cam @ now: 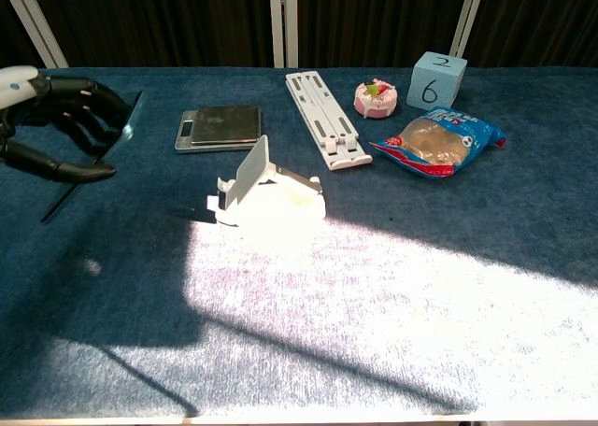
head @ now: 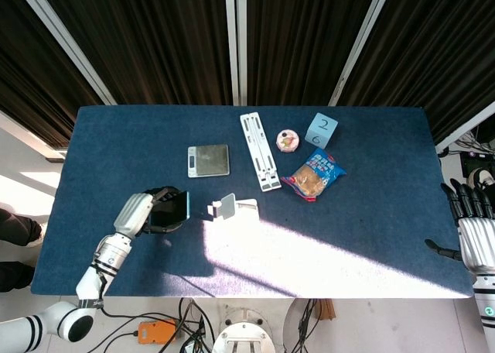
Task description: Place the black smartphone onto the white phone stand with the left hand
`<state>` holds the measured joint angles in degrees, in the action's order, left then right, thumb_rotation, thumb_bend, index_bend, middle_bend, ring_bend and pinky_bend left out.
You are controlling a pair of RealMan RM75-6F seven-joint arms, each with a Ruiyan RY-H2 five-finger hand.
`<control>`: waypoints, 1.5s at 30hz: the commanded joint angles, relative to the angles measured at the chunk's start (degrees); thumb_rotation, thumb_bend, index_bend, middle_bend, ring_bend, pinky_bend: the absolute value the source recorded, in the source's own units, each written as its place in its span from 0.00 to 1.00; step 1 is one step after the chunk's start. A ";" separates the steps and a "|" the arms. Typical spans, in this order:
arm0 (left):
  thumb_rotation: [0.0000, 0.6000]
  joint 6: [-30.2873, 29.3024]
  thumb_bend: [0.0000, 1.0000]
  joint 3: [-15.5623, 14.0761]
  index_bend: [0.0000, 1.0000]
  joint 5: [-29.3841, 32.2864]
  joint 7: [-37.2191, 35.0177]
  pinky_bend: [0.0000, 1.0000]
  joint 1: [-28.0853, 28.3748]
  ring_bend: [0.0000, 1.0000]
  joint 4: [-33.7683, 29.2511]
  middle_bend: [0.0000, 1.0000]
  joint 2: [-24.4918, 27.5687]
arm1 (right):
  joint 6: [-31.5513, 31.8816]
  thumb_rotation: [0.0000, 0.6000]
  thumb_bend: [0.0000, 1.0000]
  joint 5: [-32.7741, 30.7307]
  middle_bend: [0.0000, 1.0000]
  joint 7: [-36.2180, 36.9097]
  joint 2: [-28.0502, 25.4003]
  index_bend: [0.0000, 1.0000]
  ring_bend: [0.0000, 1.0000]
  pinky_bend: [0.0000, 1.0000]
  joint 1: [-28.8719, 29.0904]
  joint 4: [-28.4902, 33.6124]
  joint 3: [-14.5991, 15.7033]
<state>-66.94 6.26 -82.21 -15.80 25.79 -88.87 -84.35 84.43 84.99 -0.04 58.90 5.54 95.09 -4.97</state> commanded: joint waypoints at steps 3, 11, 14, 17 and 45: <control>1.00 -0.77 0.25 3.86 0.52 1.63 -2.25 0.51 2.03 0.49 -2.51 0.62 -4.26 | -0.02 1.00 0.16 -0.22 0.05 0.34 -0.05 0.00 0.00 0.05 -0.13 -0.23 0.02; 1.00 -1.50 0.26 7.38 0.52 4.11 -0.20 0.51 5.26 0.49 1.39 0.62 -13.89 | 0.36 1.00 0.16 -0.63 0.05 1.00 -0.23 0.00 0.00 0.05 -0.82 -0.87 0.22; 1.00 -2.09 0.26 8.39 0.52 4.99 1.14 0.51 6.47 0.48 4.14 0.62 -18.21 | 0.19 1.00 0.15 -0.94 0.05 1.13 -0.24 0.00 0.00 0.05 -0.94 -0.93 0.26; 1.00 -2.83 0.26 8.72 0.52 5.08 2.19 0.51 7.21 0.47 6.68 0.62 -21.23 | 0.01 1.00 0.16 -1.05 0.05 1.17 -0.18 0.00 0.00 0.05 -0.94 -1.02 0.29; 1.00 -7.68 0.26 7.99 0.52 2.50 -4.65 0.51 7.44 0.46 21.85 0.61 -33.56 | -1.62 1.00 0.15 -2.53 0.05 0.44 0.99 0.00 0.00 0.05 -0.29 -2.52 -0.26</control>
<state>-74.44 14.31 -79.42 -19.94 33.20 -67.56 -117.51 82.81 82.46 0.41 59.88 5.24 92.57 -5.23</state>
